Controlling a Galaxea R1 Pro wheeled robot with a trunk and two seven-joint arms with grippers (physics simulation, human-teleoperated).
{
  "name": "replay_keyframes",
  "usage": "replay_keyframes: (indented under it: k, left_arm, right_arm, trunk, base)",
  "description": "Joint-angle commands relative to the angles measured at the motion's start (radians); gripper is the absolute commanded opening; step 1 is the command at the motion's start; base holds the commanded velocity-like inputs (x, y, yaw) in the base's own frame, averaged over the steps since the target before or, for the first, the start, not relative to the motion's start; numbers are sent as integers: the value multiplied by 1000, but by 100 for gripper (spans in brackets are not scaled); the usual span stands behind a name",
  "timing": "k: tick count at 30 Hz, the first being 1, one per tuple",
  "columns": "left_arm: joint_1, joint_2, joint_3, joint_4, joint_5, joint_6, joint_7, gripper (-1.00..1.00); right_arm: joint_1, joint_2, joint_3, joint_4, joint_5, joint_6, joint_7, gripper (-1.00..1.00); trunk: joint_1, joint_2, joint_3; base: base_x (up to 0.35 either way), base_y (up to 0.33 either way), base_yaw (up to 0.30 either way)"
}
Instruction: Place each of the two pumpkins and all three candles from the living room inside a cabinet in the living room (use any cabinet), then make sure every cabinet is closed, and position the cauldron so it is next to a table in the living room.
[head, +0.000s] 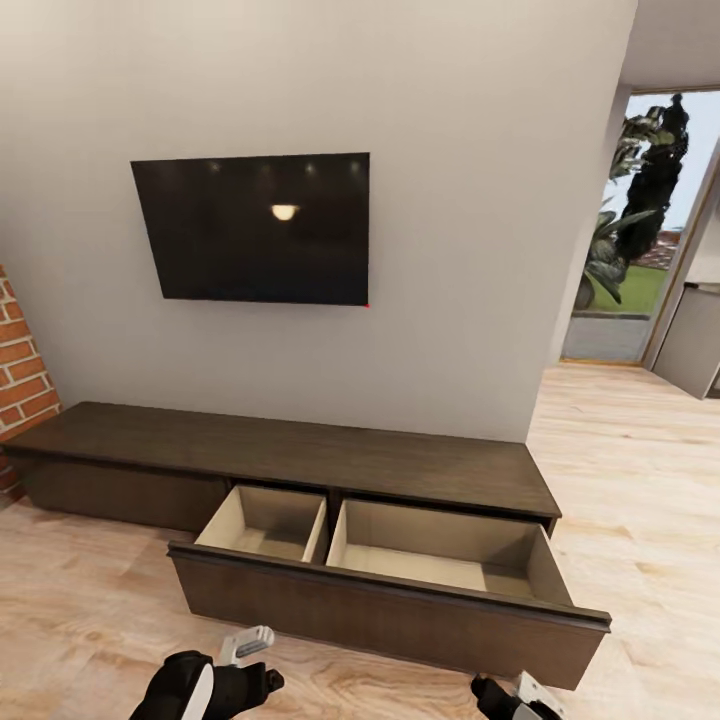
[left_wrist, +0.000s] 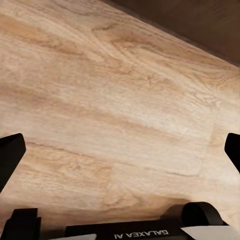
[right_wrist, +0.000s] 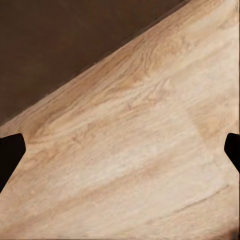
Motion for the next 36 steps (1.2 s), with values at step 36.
replay_keyframes:
  k: [36]
  left_arm:
    - [1, 3, 9, -2, 41, 7, -1, 100]
  right_arm:
    - [0, 2, 78, -24, 85, -33, -96, 100]
  trunk:
    - [0, 0, -3]
  base:
    - [-126, 0, 1]
